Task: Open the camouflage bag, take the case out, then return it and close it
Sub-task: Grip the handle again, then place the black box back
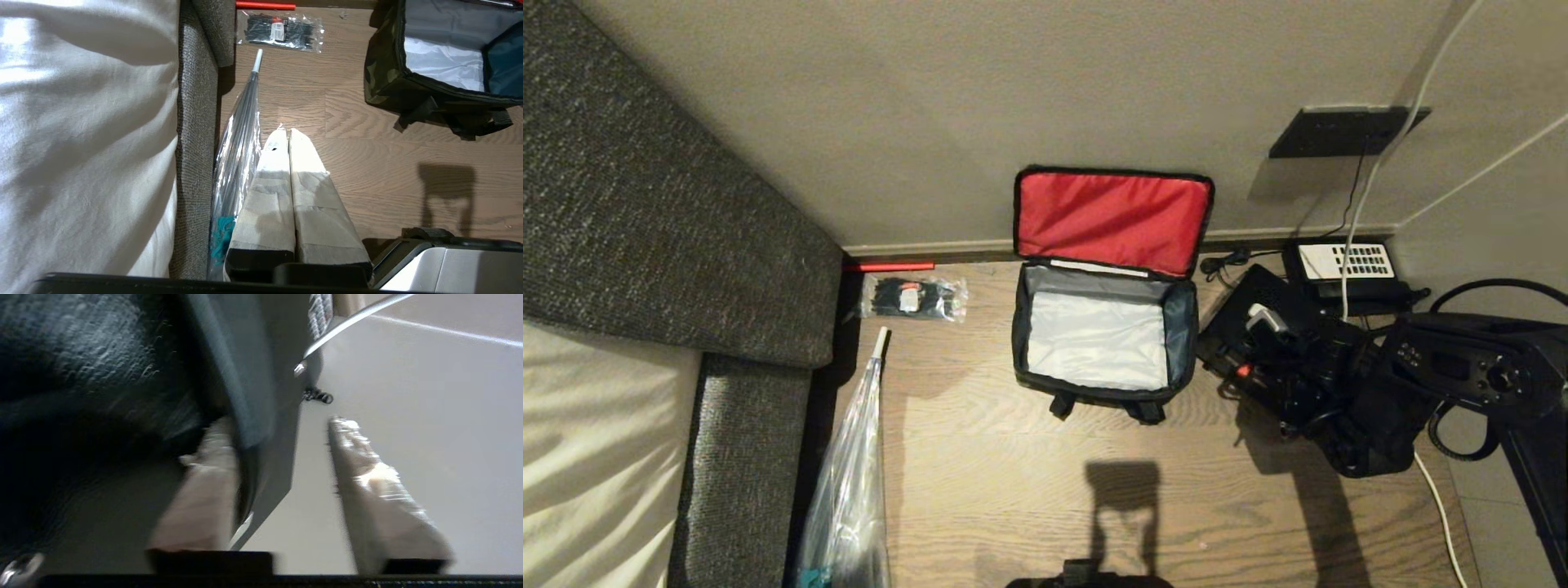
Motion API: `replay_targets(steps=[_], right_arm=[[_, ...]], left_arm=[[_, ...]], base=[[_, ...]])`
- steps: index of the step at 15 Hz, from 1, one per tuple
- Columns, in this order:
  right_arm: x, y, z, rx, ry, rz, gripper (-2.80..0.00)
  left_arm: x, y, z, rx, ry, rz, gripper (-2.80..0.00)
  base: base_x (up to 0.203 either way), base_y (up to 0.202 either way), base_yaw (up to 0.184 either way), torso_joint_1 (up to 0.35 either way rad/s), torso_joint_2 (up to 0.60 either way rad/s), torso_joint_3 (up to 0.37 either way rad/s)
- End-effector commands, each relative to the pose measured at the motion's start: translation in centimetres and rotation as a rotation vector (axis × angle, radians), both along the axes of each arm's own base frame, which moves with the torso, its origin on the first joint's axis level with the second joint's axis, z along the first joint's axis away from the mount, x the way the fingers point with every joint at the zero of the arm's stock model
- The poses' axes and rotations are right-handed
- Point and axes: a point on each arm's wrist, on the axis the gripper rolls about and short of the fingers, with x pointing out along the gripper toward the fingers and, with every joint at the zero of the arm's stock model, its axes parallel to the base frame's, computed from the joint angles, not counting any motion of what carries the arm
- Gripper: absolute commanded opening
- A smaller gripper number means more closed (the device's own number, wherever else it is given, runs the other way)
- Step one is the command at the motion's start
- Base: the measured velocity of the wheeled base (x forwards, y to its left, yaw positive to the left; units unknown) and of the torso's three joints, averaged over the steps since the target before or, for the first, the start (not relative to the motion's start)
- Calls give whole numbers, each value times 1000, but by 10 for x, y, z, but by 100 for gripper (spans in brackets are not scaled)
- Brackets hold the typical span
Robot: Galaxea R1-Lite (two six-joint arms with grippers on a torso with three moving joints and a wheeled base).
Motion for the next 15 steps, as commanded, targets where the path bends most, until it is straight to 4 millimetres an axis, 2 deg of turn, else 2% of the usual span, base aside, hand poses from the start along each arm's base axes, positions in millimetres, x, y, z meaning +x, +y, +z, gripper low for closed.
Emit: replay_targets(steps=[1, 5, 7, 15], right_arm=[[-3, 5, 7, -3, -17, 7, -280], [-9, 14, 20, -1, -33, 28, -280], [-17, 14, 40, -3, -62, 31, -280], [-94, 6, 119, -84, -65, 38, -280]], left_arm=[[0, 0, -1, 0, 1, 1, -280], [0, 0, -1, 0, 1, 1, -280], [0, 0, -1, 0, 1, 1, -280], [0, 0, -1, 0, 1, 1, -280]], base=[[0, 0, 0, 0, 0, 0], [0, 0, 0, 0, 0, 0], [0, 0, 0, 0, 0, 0], [0, 0, 0, 0, 0, 0]])
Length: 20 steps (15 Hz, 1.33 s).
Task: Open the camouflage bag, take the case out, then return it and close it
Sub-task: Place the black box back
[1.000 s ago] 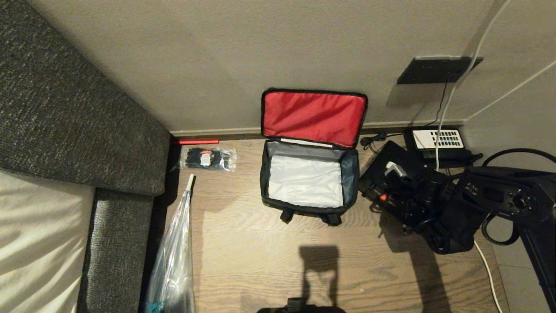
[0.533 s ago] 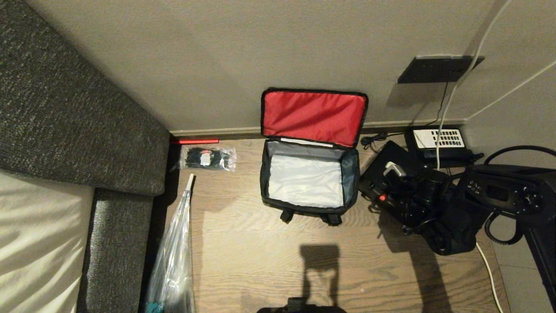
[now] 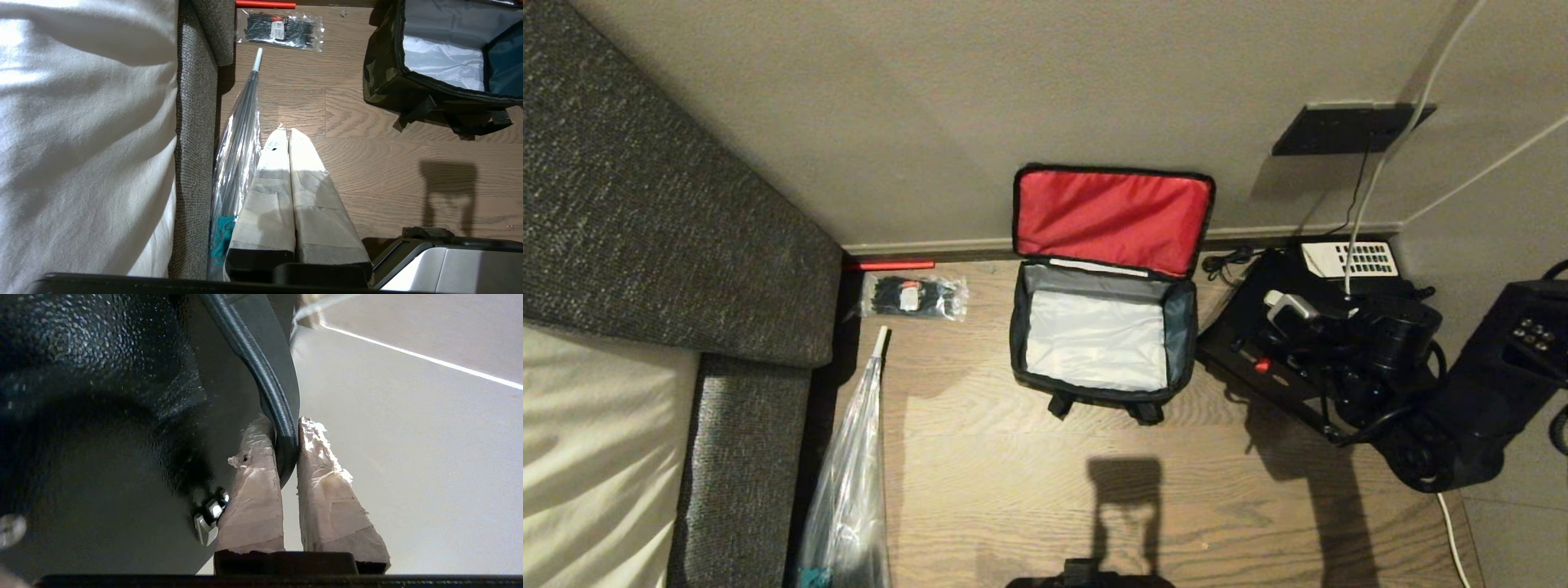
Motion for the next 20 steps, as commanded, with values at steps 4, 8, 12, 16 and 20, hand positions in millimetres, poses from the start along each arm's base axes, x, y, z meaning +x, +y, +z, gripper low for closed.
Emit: replay_targets(steps=[4, 8, 12, 16, 20], right_arm=[[-49, 1, 68, -22, -116, 18, -280], [-72, 26, 95, -20, -132, 116, -280], [-90, 50, 107, -15, -128, 219, -280], [-99, 73, 112, -12, -114, 309, -280], [-96, 89, 122, -11, -104, 355, -280]], left_arm=[[0, 0, -1, -1, 1, 2, -280], [0, 0, -1, -1, 1, 1, -280], [0, 0, -1, -1, 1, 1, -280], [0, 0, -1, -1, 1, 1, -280], [0, 0, -1, -1, 1, 1, -280]], base=[[0, 0, 0, 0, 0, 0], [0, 0, 0, 0, 0, 0], [0, 0, 0, 0, 0, 0], [0, 0, 0, 0, 0, 0], [0, 0, 0, 0, 0, 0]])
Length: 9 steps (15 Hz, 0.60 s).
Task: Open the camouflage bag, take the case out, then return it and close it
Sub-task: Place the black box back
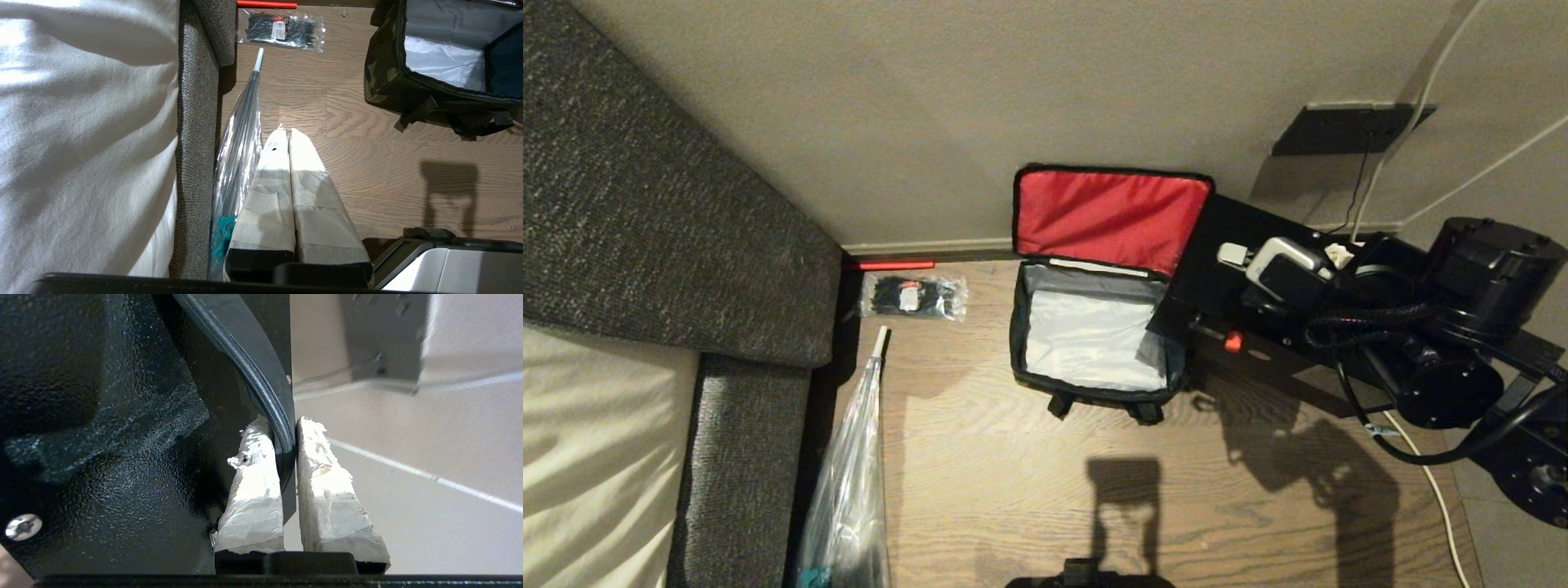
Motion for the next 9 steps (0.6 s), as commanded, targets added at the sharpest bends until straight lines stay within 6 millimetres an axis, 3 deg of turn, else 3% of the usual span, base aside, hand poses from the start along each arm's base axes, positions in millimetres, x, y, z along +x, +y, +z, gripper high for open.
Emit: replay_targets(steps=[1, 9], right_arm=[[0, 11, 10, 3, -15, 29, -280], [9, 66, 13, -14, 16, 162, -280]], left_arm=[[0, 0, -1, -1, 1, 1, -280], [0, 0, -1, -1, 1, 1, -280]], base=[[0, 0, 0, 0, 0, 0], [0, 0, 0, 0, 0, 0]])
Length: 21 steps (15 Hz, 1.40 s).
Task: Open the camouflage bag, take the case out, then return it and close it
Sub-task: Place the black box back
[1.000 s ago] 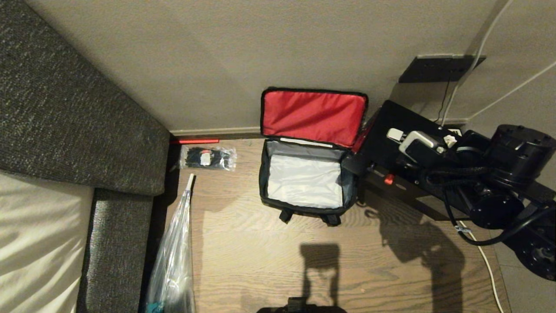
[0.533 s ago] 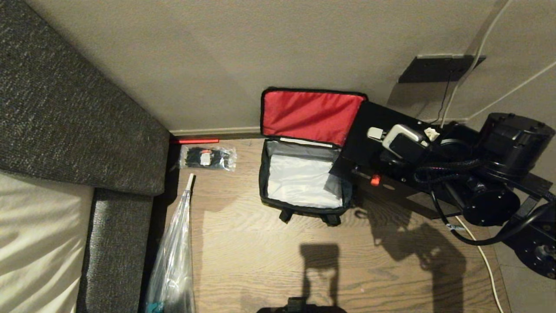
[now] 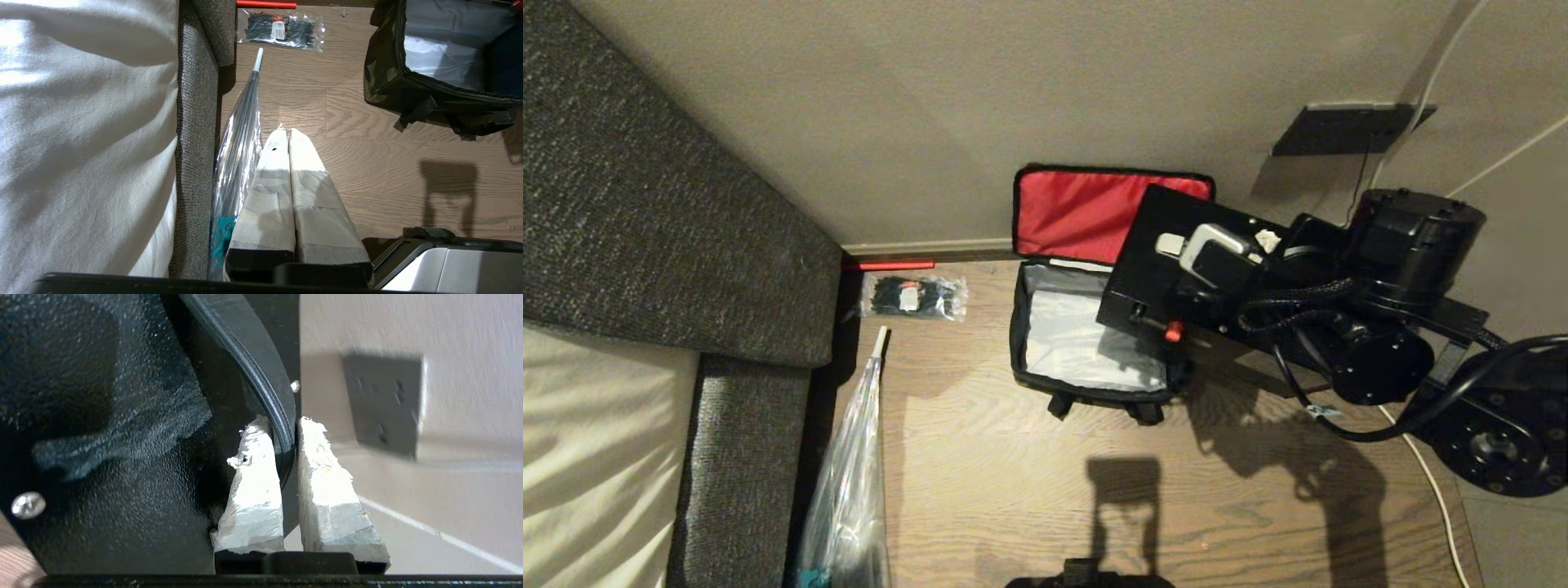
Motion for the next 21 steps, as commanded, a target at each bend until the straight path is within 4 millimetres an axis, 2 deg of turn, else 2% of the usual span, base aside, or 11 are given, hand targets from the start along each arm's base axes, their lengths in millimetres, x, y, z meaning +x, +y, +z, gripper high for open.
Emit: replay_targets(steps=[1, 4, 12, 16, 18, 21], right_arm=[[4, 18, -5, -9, 4, 34, -280], [9, 37, -14, -20, 21, 69, -280], [19, 79, -18, -17, 21, 140, -280], [23, 89, -29, -33, 39, 161, -280], [29, 96, -30, -26, 30, 174, -280], [37, 106, -41, -36, 38, 236, -280]], left_arm=[[0, 0, -1, 1, 1, 1, -280], [0, 0, -1, -1, 1, 1, -280], [0, 0, -1, -1, 1, 1, -280], [0, 0, -1, -1, 1, 1, -280], [0, 0, -1, -1, 1, 1, -280], [0, 0, -1, -1, 1, 1, -280]], base=[[0, 0, 0, 0, 0, 0], [0, 0, 0, 0, 0, 0], [0, 0, 0, 0, 0, 0], [0, 0, 0, 0, 0, 0], [0, 0, 0, 0, 0, 0], [0, 0, 0, 0, 0, 0]])
